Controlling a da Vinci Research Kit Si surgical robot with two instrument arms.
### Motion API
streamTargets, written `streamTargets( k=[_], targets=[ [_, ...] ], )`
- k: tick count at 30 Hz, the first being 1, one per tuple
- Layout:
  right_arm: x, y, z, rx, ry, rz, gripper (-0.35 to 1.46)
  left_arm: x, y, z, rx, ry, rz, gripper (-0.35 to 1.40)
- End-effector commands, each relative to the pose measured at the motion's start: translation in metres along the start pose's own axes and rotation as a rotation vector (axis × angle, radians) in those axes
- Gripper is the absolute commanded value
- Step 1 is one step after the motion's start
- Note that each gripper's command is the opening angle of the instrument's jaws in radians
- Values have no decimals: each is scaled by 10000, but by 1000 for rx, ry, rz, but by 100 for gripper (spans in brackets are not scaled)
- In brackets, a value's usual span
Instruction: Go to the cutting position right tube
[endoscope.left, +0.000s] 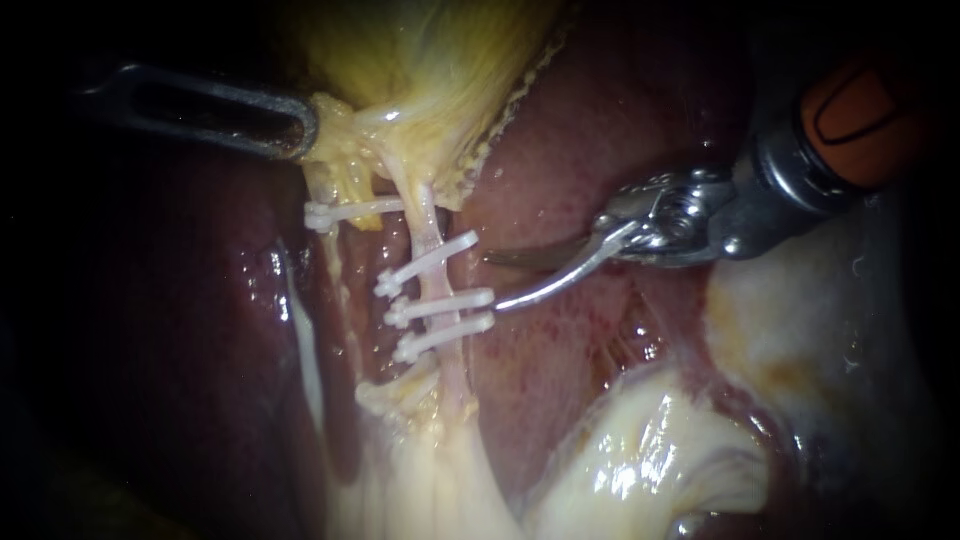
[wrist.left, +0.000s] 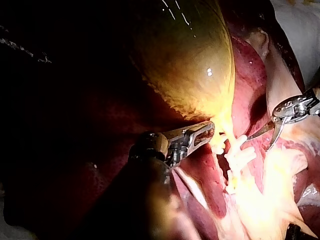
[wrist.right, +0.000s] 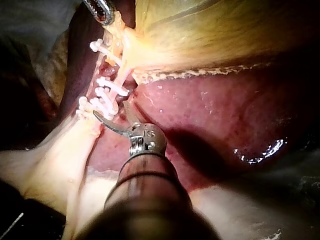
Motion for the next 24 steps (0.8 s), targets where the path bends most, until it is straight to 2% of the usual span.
streamTargets(
  k=[1,10,24],
  targets=[
    [1,1,3,1,-1,-2,130,0,0,0,0,0,0,-35],
    [7,11,37,10,-15,-8,132,1,0,0,-1,0,0,-35],
    [28,24,61,98,88,-10,137,1,0,1,-2,-1,1,-35]
  ],
)
